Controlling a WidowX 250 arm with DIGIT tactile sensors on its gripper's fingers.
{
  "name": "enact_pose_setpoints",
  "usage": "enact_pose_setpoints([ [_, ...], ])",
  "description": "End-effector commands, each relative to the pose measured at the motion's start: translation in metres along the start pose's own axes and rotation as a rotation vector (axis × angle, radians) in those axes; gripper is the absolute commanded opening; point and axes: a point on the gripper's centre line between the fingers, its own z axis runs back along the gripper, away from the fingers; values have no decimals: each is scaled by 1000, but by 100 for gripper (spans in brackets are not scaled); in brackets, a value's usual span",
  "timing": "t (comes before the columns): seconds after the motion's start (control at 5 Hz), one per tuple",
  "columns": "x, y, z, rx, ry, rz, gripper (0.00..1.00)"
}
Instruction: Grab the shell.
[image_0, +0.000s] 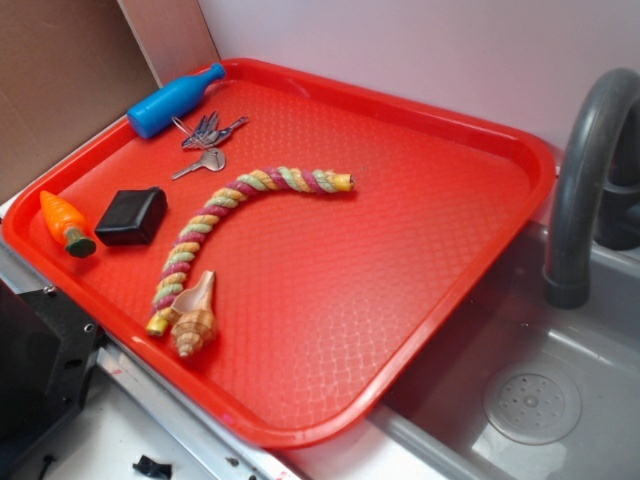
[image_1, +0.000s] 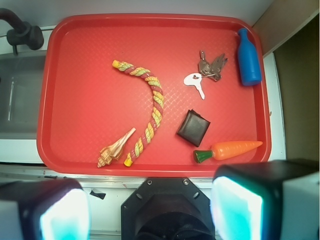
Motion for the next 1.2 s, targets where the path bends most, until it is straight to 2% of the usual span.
enact_pose_setpoints([
  [0.0,0,0,0,0,0,0,100],
  [0.2,1,-6,-9,23,-10,149,100],
  [0.4,-1,-13,-26,15,-123,395,100],
  [0.6,4,-21,-55,23,-118,549,100],
  [1.0,4,-35,-125,122,24,574,100],
])
